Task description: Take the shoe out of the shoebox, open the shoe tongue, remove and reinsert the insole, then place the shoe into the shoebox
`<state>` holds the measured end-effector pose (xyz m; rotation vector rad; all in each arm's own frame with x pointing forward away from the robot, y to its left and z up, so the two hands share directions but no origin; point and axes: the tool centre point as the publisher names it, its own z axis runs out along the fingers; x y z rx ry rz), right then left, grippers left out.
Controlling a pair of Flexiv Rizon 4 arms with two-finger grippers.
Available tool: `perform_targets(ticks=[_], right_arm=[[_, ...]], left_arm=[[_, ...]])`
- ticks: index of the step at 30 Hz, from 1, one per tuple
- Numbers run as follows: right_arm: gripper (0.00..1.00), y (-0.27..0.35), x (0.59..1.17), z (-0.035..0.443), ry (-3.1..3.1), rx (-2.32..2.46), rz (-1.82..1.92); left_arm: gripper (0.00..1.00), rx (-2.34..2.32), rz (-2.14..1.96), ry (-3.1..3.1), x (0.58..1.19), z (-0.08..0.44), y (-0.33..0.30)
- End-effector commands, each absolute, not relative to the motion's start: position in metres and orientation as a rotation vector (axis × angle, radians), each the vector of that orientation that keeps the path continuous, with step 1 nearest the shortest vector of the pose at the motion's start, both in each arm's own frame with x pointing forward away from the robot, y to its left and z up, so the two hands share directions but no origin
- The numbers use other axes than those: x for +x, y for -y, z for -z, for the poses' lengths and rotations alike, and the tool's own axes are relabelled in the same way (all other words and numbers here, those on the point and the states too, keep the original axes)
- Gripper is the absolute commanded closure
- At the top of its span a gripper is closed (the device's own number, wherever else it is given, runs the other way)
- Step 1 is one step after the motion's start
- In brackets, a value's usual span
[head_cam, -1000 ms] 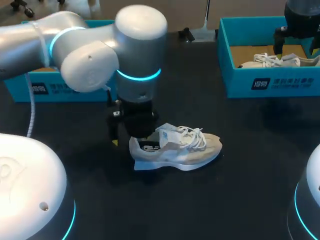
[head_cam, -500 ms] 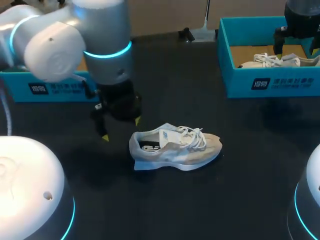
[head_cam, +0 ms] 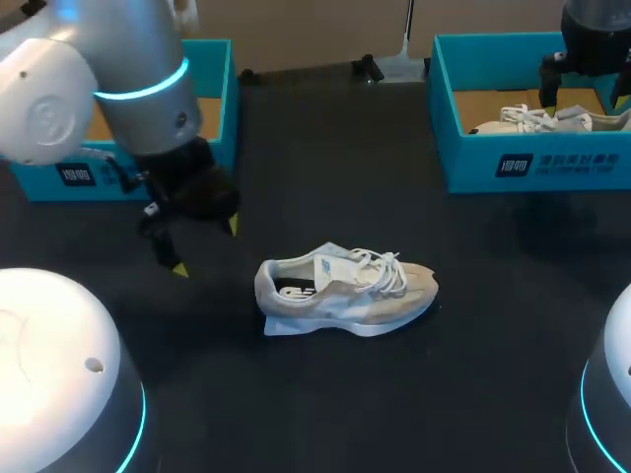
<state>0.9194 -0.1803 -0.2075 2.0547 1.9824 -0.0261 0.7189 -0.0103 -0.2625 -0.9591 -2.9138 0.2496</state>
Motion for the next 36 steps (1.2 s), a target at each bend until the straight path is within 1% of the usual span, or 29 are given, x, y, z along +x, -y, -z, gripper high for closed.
perform_targets(ticks=[1,23,31,36], right_arm=[[0.0,0.181,0.919,0.208,-1.982,2.054,0.025],[0.0,0.181,0.919,0.208,-1.982,2.054,0.025],[0.0,0.181,0.919,0.208,-1.982,2.054,0.025],[0.0,0.181,0.919,0.208,-1.982,2.054,0.025]], left_arm=[[0.0,-0.932,-0.334,2.945,0.719,0.275,-0.011],[0.0,-0.922,-0.311,2.939,0.719,0.279,-0.015],[0.0,-0.729,-0.522,2.937,0.724,0.282,-0.027],[0.0,-0.629,-0.73,2.934,0.724,0.285,-0.036]])
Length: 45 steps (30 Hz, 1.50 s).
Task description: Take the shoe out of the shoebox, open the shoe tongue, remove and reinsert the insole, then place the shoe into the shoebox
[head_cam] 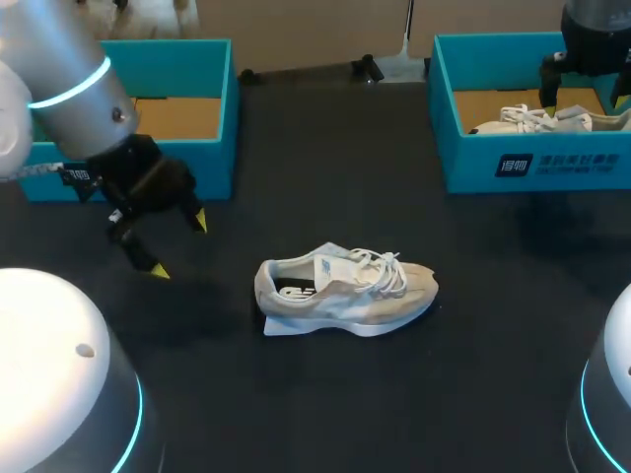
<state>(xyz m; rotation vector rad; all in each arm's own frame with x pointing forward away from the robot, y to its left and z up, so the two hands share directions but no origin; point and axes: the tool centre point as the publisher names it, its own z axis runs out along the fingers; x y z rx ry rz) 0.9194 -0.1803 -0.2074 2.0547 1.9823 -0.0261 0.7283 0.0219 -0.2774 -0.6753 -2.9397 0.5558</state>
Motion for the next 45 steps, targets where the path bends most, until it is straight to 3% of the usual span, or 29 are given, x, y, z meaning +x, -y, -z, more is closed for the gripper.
perform_targets(ticks=[1,22,45], right_arm=[[0.0,0.181,0.919,0.208,-1.982,2.054,0.025],[0.0,0.181,0.919,0.208,-1.982,2.054,0.025],[0.0,0.181,0.919,0.208,-1.982,2.054,0.025]], left_arm=[[0.0,-0.612,-0.773,2.931,0.724,0.286,-0.038],[0.0,-0.165,-1.408,2.819,0.726,0.317,-0.065],[0.0,-0.078,-1.91,2.693,0.728,0.353,-0.064]])
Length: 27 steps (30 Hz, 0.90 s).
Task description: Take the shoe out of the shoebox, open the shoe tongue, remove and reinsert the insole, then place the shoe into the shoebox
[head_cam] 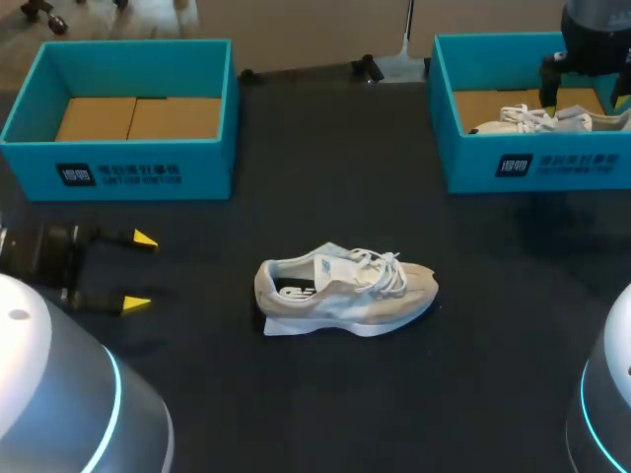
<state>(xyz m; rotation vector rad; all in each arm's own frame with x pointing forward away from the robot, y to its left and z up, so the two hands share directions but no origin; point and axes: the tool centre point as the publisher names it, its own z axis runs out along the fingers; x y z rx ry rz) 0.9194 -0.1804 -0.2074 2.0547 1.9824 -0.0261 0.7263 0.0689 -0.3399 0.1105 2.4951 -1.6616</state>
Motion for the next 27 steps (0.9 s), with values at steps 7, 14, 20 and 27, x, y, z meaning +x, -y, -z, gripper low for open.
perform_targets(ticks=[7,14,20,27], right_arm=[[0.0,0.181,0.919,0.208,-1.982,2.054,0.025],[0.0,0.181,0.919,0.208,-1.982,2.054,0.025],[0.0,0.181,0.919,0.208,-1.982,2.054,0.025],[0.0,0.181,0.919,0.208,-1.982,2.054,0.025]], left_arm=[[0.0,-0.013,1.743,-2.441,0.734,0.364,-0.062],[0.0,-0.104,1.718,-2.498,0.738,0.385,-0.066],[0.0,-0.104,1.718,-2.498,0.738,0.385,-0.066],[0.0,-0.104,1.718,-2.498,0.738,0.385,-0.066]])
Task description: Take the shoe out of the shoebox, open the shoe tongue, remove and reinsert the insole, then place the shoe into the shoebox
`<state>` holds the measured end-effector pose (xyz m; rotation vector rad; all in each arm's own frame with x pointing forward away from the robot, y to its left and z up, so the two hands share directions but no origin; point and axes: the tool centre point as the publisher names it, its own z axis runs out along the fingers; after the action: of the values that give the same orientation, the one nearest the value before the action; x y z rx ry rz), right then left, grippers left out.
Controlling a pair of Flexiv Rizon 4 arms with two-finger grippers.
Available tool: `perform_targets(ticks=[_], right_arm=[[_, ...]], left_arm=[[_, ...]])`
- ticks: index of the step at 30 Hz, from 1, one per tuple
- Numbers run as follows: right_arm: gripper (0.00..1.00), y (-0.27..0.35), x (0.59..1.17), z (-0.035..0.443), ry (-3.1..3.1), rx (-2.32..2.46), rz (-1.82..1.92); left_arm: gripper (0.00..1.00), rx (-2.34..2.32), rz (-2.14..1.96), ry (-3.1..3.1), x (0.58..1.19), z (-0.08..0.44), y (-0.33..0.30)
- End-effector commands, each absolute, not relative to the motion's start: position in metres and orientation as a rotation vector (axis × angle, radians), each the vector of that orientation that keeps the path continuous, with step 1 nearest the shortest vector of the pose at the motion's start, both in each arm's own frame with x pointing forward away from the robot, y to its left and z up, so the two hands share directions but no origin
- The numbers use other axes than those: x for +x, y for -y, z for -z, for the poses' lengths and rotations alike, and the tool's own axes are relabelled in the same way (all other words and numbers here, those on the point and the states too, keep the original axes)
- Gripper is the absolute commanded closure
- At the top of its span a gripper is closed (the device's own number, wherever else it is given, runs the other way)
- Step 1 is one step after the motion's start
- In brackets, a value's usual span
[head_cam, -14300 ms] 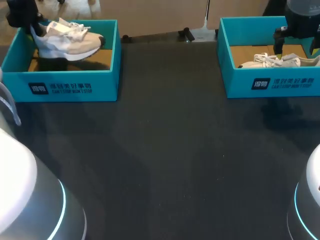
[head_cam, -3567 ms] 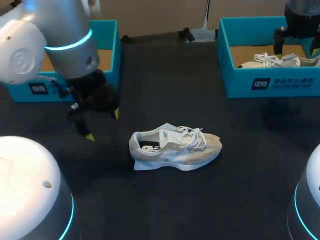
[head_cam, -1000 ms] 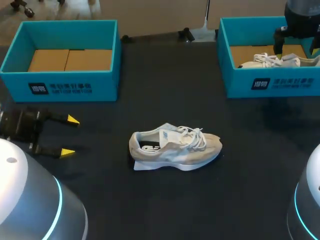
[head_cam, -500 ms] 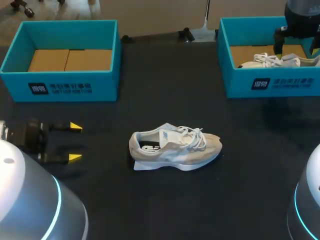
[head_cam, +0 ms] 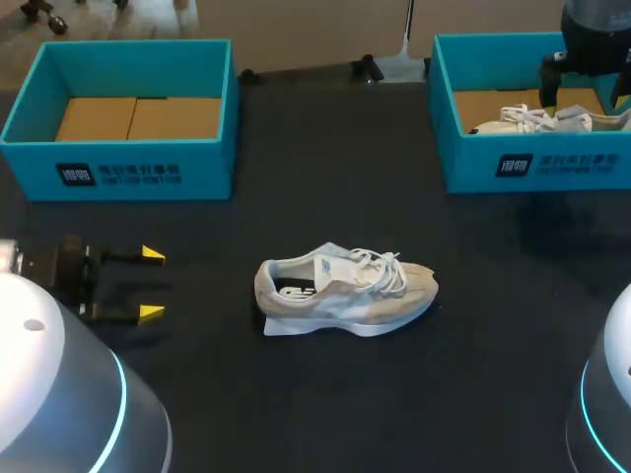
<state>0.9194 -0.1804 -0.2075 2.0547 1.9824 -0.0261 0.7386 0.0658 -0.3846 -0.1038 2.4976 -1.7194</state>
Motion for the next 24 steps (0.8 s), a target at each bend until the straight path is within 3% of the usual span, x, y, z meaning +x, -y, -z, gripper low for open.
perform_targets(ticks=[1,24], right_arm=[[0.0,0.181,0.919,0.208,-1.982,2.054,0.025],[0.0,0.181,0.919,0.208,-1.982,2.054,0.025]], left_arm=[[0.0,-0.104,1.718,-2.498,0.738,0.385,-0.066],[0.0,-0.145,1.804,-2.461,0.748,0.389,-0.042]])
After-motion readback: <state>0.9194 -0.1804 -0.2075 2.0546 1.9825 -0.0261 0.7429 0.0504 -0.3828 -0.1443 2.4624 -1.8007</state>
